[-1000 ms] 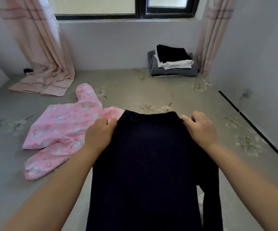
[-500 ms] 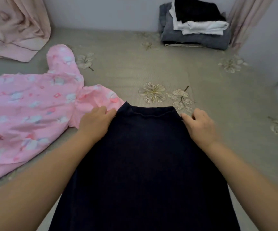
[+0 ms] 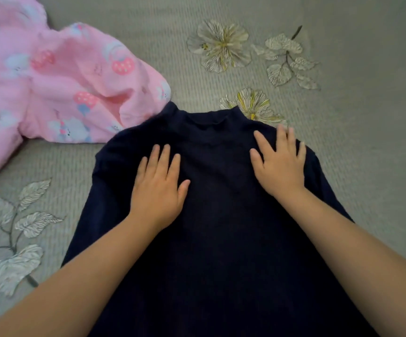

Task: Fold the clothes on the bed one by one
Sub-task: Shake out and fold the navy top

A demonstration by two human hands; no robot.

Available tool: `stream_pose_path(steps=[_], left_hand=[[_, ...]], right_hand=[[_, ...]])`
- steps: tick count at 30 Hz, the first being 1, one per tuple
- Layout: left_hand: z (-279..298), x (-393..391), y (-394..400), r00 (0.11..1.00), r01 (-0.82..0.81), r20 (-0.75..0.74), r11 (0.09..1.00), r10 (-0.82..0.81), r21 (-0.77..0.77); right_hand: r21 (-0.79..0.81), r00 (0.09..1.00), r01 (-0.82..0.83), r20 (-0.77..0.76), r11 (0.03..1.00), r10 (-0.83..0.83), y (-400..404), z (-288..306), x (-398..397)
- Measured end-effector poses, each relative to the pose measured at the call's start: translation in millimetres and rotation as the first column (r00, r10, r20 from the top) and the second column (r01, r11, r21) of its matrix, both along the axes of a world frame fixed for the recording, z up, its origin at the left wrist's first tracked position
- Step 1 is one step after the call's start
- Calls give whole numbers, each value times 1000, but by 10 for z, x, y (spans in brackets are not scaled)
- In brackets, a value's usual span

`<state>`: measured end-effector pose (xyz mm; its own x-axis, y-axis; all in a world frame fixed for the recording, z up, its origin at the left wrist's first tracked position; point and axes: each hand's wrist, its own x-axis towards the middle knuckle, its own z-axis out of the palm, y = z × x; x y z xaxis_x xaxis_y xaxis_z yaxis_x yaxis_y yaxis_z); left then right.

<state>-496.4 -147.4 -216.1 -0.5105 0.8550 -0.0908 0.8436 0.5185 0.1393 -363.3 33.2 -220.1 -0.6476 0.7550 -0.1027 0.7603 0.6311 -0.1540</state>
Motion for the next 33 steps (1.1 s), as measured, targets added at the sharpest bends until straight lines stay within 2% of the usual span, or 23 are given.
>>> stream_pose_path(steps=[2, 5, 12, 16, 19, 21, 23, 25, 27, 29, 31, 33], left_hand=[[-103, -83, 18, 994, -72, 74, 996, 77, -56], [-131, -229, 148, 997, -39, 69, 996, 45, -82], [-146, -538, 476, 999, -24, 35, 997, 27, -73], [-138, -539, 520, 999, -31, 27, 997, 33, -72], [-61, -489, 552, 998, -46, 24, 989, 50, -142], [22, -348, 561, 999, -51, 10, 989, 53, -136], [105, -74, 509, 998, -34, 47, 997, 37, -68], [146, 288, 395, 992, 16, 129, 1000, -15, -3], [179, 744, 220, 974, 80, 208, 996, -85, 30], [194, 1201, 24, 955, 140, 261, 990, -140, 18], [151, 1542, -134, 950, 171, 274, 984, -152, -47], [91, 1727, -235, 962, 175, 236, 975, -138, -141]], right_hand=[[22, 997, 43, -60, 999, -42, 115, 2, -61], [80, 984, -33, -175, 996, 47, 299, 64, -92], [176, 988, -150, -17, 973, 156, 759, 68, -140], [120, 991, -126, -33, 985, 131, 837, 71, -131], [60, 978, -210, 24, 976, 209, 783, 161, -25], [10, 975, -223, -19, 975, 223, 654, 260, 182], [15, 981, -145, -129, 989, 146, 405, 376, 532], [9, 981, 45, -190, 999, -42, 65, 468, 973], [-35, 960, 259, -103, 965, -261, -353, 536, 1473], [-87, 902, 429, 86, 899, -423, -755, 572, 1942], [-106, 859, 491, 226, 865, -459, -1049, 579, 2285], [-123, 884, 456, 178, 882, -432, -1149, 567, 2495]])
